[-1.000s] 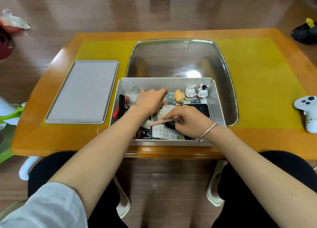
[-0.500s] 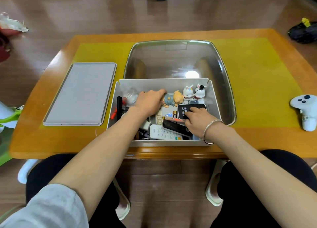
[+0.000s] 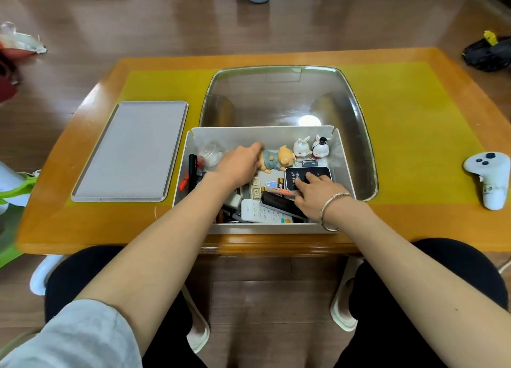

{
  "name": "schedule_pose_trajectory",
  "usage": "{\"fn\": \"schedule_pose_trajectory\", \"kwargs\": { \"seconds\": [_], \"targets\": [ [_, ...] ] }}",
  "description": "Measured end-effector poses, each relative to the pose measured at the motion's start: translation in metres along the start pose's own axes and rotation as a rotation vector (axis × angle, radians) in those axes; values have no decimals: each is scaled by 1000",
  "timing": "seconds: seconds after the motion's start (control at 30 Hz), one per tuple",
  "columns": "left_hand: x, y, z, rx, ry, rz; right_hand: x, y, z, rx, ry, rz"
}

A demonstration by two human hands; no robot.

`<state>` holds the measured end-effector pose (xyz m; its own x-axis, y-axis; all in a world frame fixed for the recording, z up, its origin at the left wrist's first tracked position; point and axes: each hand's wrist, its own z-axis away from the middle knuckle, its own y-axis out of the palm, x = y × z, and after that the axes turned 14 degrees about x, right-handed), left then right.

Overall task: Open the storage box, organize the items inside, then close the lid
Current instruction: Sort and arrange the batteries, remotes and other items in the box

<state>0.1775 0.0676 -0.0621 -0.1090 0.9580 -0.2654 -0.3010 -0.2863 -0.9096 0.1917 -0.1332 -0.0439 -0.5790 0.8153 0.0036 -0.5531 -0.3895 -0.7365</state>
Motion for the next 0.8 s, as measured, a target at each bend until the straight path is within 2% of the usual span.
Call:
{"fn": "schedule_pose_trajectory", "kwargs": {
  "seconds": [0.1,0.27,0.47,0.6,0.8],
  "targets": [
    [-2,-1,13,-28,16,50,-8,-4,1,-38,-57,-55],
    [-6,-3,41,-116,51,145,-6,-6,3,-221,-188,-41],
    [-3,-6,83,-264,33,244,5,-14,-7,-226,-203,-9],
    [8,-6,104,-384,-39,235,11,-23,-10,-304,-332,-170],
    [24,14,126,-583,-209,262,9,-36,-19,-448,-325,-211]
  ]
}}
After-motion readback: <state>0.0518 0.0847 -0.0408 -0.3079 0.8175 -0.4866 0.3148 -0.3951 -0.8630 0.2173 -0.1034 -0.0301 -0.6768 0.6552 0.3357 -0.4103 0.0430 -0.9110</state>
